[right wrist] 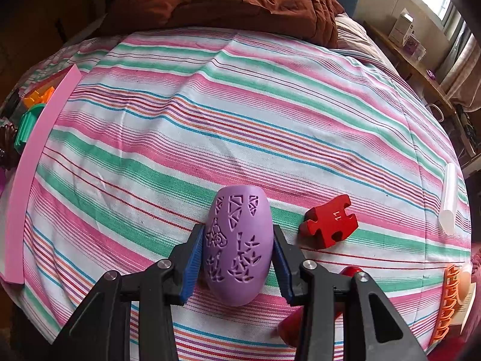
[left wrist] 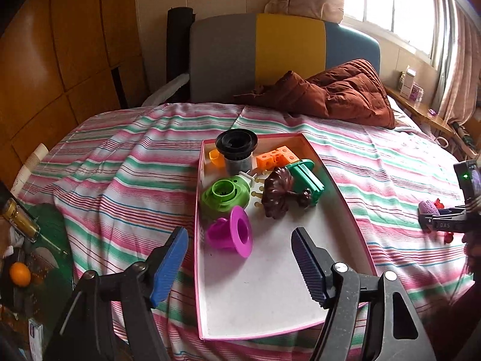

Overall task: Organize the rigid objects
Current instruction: 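Carry the lilac egg into the white tray and open the right gripper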

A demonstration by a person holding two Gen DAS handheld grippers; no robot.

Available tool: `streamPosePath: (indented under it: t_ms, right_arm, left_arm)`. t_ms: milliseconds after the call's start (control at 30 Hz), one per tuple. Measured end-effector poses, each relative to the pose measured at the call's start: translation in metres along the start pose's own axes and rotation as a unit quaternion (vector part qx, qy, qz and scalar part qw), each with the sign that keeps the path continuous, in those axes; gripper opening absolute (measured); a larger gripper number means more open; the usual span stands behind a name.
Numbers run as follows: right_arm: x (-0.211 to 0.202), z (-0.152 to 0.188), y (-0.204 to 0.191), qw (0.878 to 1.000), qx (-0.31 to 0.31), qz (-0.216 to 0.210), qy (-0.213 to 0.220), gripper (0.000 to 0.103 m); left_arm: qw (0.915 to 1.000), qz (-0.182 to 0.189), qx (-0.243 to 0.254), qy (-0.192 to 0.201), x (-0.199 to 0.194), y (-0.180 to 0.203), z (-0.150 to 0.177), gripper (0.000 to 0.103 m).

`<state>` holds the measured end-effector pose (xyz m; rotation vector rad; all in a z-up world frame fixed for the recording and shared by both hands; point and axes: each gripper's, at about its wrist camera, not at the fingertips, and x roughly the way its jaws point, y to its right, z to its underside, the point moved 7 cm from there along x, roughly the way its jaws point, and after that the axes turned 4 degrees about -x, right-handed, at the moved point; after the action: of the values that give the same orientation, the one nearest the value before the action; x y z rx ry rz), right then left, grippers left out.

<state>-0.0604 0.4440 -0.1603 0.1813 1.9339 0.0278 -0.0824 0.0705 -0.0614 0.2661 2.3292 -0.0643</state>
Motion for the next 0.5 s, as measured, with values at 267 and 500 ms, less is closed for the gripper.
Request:
streamPosePath:
  t_ms: [267, 500]
  right_arm:
    - [-0.0006, -0.0004, -0.0012, 1.0, 0.005, -0.007, -0.001, 0.043]
    - [-0.0035, 0.0011, -0.0084, 0.999, 0.022, -0.048, -0.004, 0.043]
  left_arm:
    - [1.0, -0.007, -0.001, 0.001, -0.0013, -0.0023, 0.0021, 0.072]
    - [0.9999, -0.009, -0.005, 0.002, -0.0014, -0.0086, 0.0036, 0.072]
